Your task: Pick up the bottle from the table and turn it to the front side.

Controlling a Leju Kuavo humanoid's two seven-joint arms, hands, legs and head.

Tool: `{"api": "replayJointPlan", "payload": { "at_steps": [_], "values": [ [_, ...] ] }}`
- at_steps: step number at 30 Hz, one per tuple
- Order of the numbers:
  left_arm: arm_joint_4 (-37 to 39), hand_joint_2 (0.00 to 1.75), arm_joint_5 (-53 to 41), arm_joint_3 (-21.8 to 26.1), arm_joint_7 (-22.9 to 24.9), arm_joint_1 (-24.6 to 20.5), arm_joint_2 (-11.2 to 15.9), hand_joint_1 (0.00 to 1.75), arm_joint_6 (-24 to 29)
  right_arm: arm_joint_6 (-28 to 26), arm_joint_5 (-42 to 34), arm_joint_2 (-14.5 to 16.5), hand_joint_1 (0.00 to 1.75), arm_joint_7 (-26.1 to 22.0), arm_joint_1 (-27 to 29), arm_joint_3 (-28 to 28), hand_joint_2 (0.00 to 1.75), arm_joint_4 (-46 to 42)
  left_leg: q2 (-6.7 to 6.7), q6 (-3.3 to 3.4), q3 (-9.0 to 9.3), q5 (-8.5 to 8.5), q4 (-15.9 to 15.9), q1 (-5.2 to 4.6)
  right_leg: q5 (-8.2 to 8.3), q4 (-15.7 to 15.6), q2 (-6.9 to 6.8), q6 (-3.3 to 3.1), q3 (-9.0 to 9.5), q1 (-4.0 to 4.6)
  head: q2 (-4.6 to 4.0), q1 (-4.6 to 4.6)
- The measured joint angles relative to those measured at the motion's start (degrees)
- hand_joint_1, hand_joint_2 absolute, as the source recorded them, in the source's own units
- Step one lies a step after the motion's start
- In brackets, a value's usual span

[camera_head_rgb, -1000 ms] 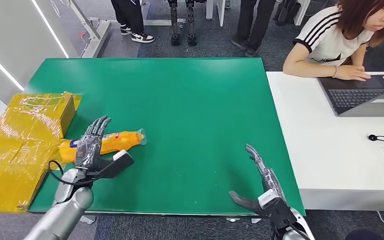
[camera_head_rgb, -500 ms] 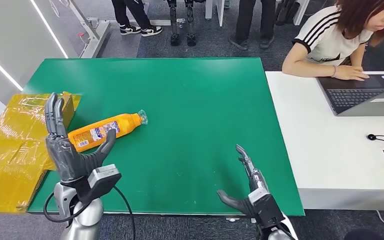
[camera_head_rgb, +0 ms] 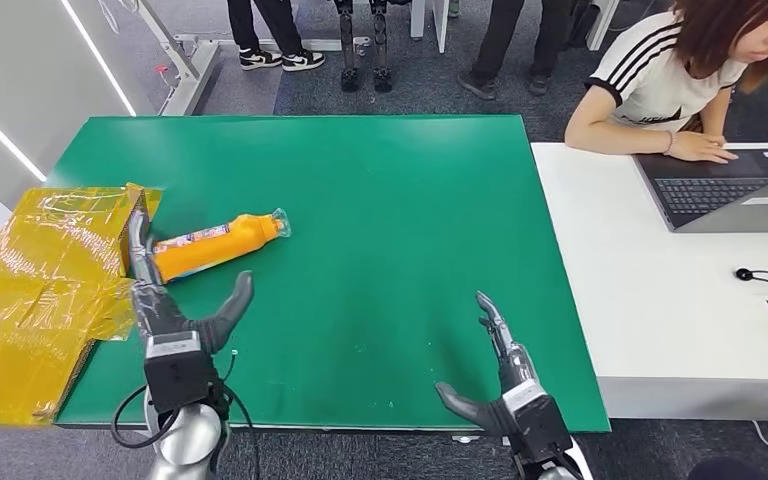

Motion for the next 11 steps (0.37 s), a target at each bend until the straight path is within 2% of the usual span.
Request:
{"api": "replayJointPlan", "payload": {
  "at_steps": [6, 11],
  "values": [
    [2.4, 1.75, 17.5, -8.0, 2.0, 0.1, 2.7, 0.00, -15.3, -1.4, -2.5, 0.0, 0.00, -2.3, 1.7, -0.7, 1.75, -3.4, 0.01, 0.01, -0.01, -0.01, 0.0, 0.01, 0.00, 0.0, 0.02, 0.00, -0.01, 0.00, 0.00, 0.00],
    [3.4, 1.75, 19.6, -10.5, 2.4, 0.6, 3.9, 0.00, -17.5, -1.5, -3.1, 0.0, 0.00, -2.8, 2.8, -1.0, 1.75, -5.8, 0.01, 0.01, -0.01, -0.02, 0.0, 0.02, -0.01, 0.0, 0.02, 0.00, -0.03, 0.01, 0.00, 0.00]
  ]
}}
